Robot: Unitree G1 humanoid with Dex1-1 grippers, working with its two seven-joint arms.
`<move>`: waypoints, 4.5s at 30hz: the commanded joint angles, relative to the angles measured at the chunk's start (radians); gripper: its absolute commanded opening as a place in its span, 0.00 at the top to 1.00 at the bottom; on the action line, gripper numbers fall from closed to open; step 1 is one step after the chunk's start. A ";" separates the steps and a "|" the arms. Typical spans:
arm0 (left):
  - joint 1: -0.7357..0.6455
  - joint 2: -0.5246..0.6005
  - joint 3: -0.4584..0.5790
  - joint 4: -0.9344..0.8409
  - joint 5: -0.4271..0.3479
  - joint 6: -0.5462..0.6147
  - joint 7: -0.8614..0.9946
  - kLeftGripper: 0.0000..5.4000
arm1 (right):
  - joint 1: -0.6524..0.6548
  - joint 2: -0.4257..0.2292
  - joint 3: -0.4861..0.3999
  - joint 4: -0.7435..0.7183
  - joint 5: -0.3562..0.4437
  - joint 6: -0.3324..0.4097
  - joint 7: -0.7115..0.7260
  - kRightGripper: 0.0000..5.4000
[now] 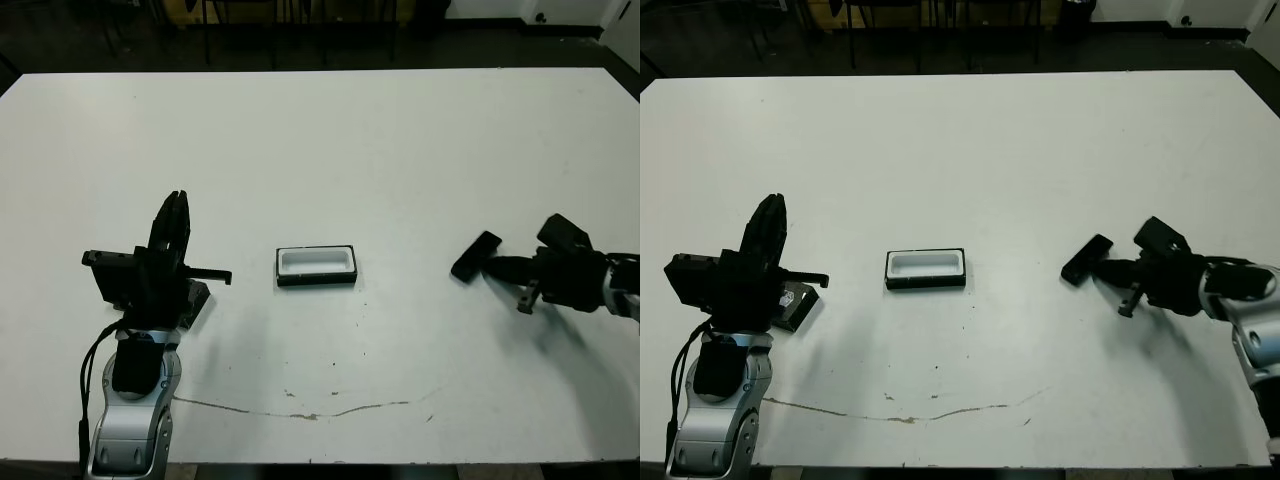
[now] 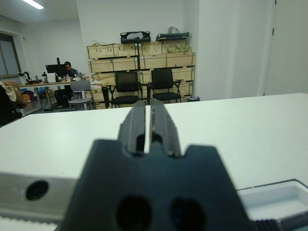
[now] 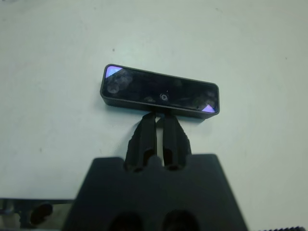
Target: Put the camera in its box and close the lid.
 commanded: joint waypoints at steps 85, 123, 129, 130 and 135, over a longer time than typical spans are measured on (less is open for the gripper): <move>0.036 -0.007 -0.010 0.025 0.009 -0.002 0.010 1.00 | -0.232 0.247 0.057 0.275 -0.202 -0.099 -0.243 1.00; 0.021 -0.001 -0.005 0.026 0.003 0.008 0.002 1.00 | 0.203 0.318 -0.157 -0.647 0.144 0.438 -0.534 0.53; 0.024 -0.002 -0.004 0.026 0.008 0.009 0.005 1.00 | 0.190 0.321 -0.136 -0.617 0.125 0.437 -0.554 0.33; 0.024 -0.002 -0.004 0.026 0.010 0.009 0.007 1.00 | 0.184 0.324 -0.139 -0.603 0.127 0.432 -0.554 0.30; 0.026 0.000 -0.004 0.030 0.006 0.000 0.002 1.00 | 0.159 0.325 -0.145 -0.534 0.129 0.403 -0.545 0.14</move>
